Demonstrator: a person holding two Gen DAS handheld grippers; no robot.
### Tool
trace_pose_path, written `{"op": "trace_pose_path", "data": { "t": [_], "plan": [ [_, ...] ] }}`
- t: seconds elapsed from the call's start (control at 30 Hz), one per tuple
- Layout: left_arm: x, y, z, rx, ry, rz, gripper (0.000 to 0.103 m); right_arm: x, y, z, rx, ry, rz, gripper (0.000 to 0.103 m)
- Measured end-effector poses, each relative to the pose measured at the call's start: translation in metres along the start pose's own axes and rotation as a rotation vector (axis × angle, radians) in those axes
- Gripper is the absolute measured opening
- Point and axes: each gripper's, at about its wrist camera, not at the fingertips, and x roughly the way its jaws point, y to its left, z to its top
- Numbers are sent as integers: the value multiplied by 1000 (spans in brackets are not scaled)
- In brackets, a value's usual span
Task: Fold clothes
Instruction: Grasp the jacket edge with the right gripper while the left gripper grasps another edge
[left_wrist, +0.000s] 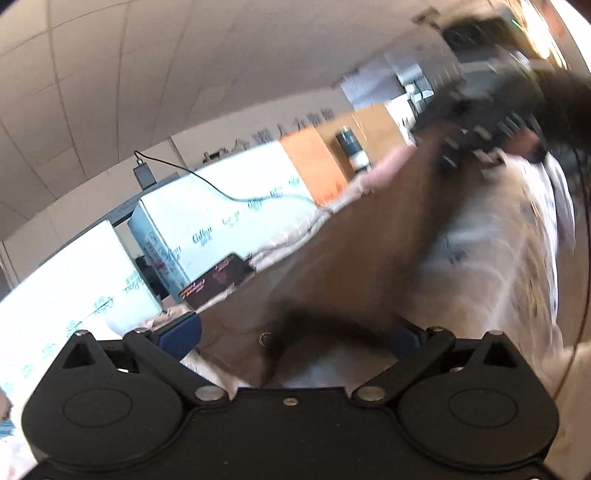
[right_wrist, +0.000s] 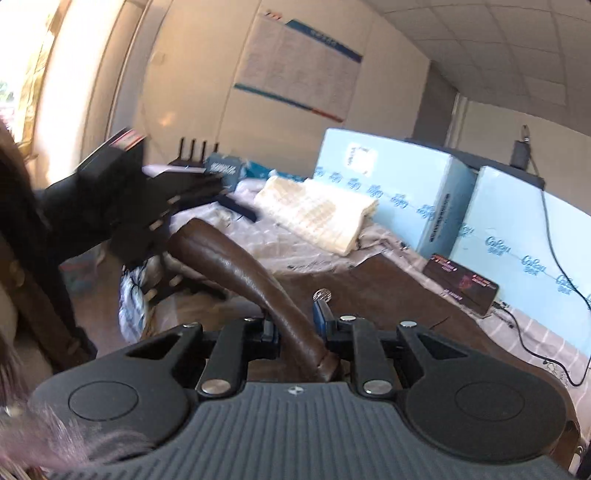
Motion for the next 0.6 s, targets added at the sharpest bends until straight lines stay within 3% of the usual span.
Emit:
{"op": "trace_pose_path", "data": {
  "t": [0.03, 0.07, 0.1, 0.13, 0.17, 0.2, 0.23, 0.27, 0.47, 0.6],
  "plan": [
    [4, 3, 3, -9, -7, -55, 102, 0, 2, -1, -3, 5, 0, 16],
    [9, 4, 5, -3, 2, -113, 93, -1, 5, -2, -6, 10, -1, 16],
    [14, 5, 7, 9, 16, -162, 80, -1, 7, -3, -8, 16, -2, 18],
    [18, 6, 9, 6, 31, -207, 51, -2, 10, -6, -12, 18, -21, 20],
    [22, 9, 9, -17, 48, -244, 38, -3, 13, -8, -16, 21, -41, 38],
    [24, 12, 9, -50, 50, -267, 34, -4, 16, -10, -20, 24, -61, 70],
    [26, 15, 8, -86, 44, -283, 31, -6, 19, -14, -30, 26, -96, 84],
    [28, 18, 7, -121, 39, -299, 29, -9, 22, -18, -41, 29, -130, 91],
    [41, 44, 4, -344, -12, -306, 27, -29, 1, -47, 6, 196, -308, 91],
    [47, 49, 12, -385, -40, -300, 26, -47, -24, -64, 35, 332, -444, 86]
  ]
}}
